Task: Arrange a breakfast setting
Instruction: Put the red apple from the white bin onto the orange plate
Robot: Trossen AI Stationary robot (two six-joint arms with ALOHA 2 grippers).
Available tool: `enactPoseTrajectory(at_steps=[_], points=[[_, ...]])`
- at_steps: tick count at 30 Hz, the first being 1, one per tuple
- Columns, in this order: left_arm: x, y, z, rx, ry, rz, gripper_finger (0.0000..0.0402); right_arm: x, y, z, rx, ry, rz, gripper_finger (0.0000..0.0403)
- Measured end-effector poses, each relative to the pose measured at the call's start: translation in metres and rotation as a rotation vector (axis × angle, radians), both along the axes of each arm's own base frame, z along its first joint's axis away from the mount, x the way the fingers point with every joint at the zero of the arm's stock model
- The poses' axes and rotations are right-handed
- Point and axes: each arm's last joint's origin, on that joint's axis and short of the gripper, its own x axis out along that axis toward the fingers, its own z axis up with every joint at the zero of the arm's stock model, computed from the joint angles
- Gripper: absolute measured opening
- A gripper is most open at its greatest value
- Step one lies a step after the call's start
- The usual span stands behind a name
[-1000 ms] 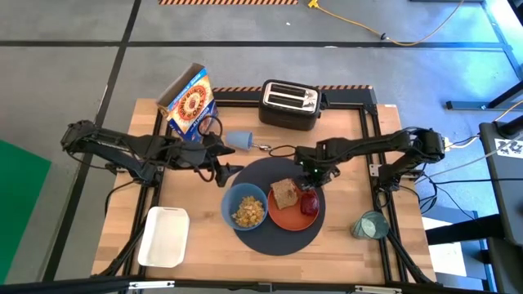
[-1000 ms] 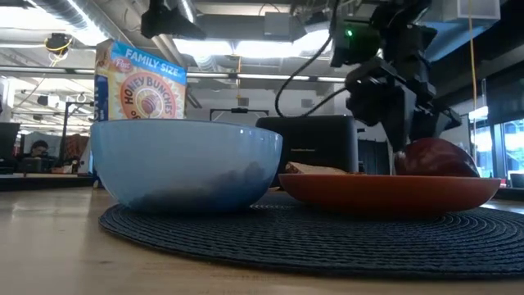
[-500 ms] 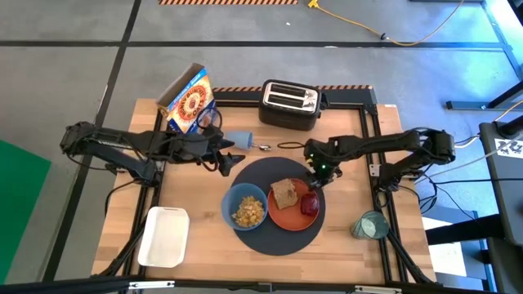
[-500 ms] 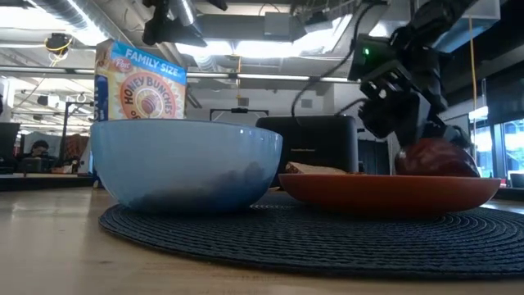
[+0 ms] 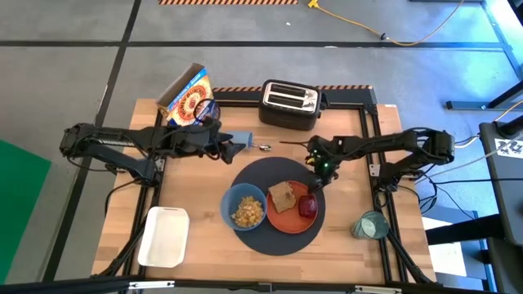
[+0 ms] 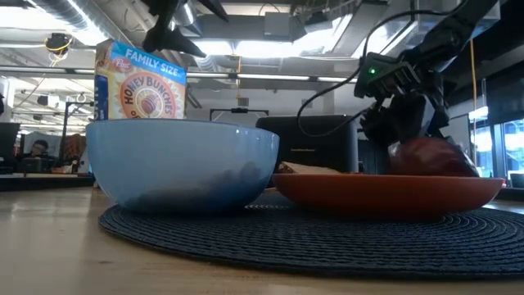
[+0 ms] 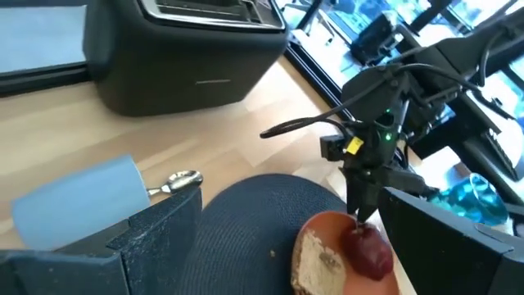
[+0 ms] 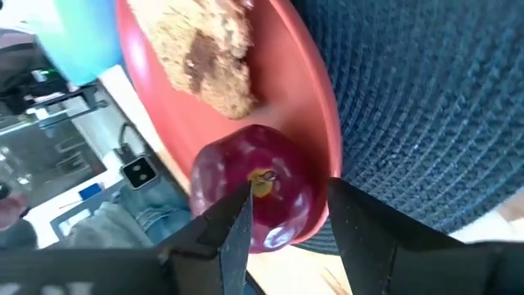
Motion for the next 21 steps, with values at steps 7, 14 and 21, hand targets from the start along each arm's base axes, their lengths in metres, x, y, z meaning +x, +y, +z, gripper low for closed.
enactPoseTrajectory(at_steps=[7,14,21], points=[[-0.001,0.008,0.0,-0.04,-0.021,0.054,0.0366,-0.002,-0.011,0.002,0.016,-0.069,0.012,0.0149],[-0.001,0.014,0.0,-0.056,-0.03,0.091,0.0366,-0.001,-0.007,0.002,0.024,-0.097,0.056,0.0149],[-0.002,0.022,0.0,-0.055,-0.031,0.122,0.0366,0.008,0.004,0.004,-0.041,-0.121,0.064,0.0149]])
